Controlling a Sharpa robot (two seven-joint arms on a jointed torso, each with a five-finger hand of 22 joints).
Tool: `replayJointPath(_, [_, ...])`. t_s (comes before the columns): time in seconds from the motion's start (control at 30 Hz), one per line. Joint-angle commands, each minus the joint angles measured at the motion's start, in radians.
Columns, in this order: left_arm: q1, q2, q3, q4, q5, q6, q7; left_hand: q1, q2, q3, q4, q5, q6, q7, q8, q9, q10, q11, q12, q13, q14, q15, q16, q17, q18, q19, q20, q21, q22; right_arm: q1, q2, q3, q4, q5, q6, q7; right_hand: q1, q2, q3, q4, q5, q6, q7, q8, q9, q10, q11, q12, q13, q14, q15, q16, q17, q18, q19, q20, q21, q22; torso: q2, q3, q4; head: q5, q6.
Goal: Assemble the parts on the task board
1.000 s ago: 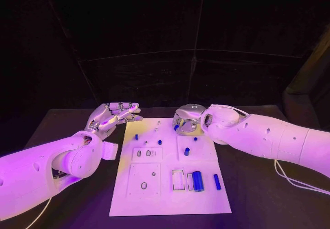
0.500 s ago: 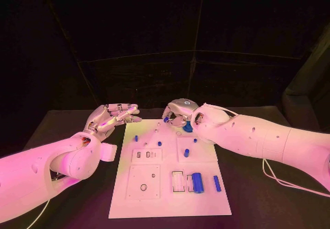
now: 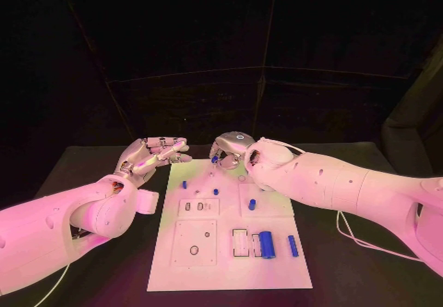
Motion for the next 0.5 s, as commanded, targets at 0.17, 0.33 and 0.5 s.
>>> replayJointPath(0.17, [0.004,0.002,0.001,-0.001,-0.004,0.017,0.003,-0.011,0.003,-0.001,-0.007,-0.004,0.003,0.006,-0.006,-0.001,0.003,0.004,-0.006,-0.001,0.000,0.004,-0.005,0.001,0.014,0.004,0.001,-0.006,-0.001,0.002,0.010,0.001,-0.014,-0.039,0.049,-0.024,-0.005,-0.009,0.008,0.002,-0.004,-0.006,0.002,-0.003,0.000,-0.007,0.003,-0.001,0.000,0.013,0.009,0.004,-0.002,-0.009,-0.007,0.002,0.004,0.001,0.001,0.0002,-0.0019,0.003,-0.002])
replayJointPath(0.33, [0.005,0.001,0.001,-0.003,-0.004,0.018,0.002,-0.011,0.003,-0.001,-0.007,-0.004,0.003,0.006,-0.006,-0.001,0.003,0.004,-0.006,-0.001,0.000,0.004,-0.005,0.001,0.014,0.004,0.001,-0.006,-0.001,0.002,0.009,0.000,-0.011,-0.046,0.064,-0.026,-0.006,-0.011,0.009,0.002,-0.004,-0.006,0.002,-0.003,0.000,-0.007,0.003,-0.001,0.000,0.013,0.009,0.004,-0.001,-0.009,-0.008,0.002,0.004,0.001,0.001,0.0008,-0.0016,0.003,-0.003])
replayJointPath(0.5, [0.006,0.002,0.001,-0.004,-0.004,0.018,0.001,-0.013,0.003,-0.003,-0.007,-0.005,0.003,0.006,-0.007,-0.001,0.003,0.005,-0.008,-0.001,0.000,0.004,-0.008,0.002,0.014,0.004,0.002,-0.007,-0.002,0.001,0.014,0.000,-0.012,-0.048,0.072,-0.026,-0.007,-0.013,0.010,0.002,-0.002,-0.006,0.001,-0.002,0.000,-0.007,0.003,0.000,0.000,0.012,0.009,0.004,-0.002,-0.009,-0.008,0.002,0.004,0.000,0.002,0.0003,-0.0007,0.001,-0.003])
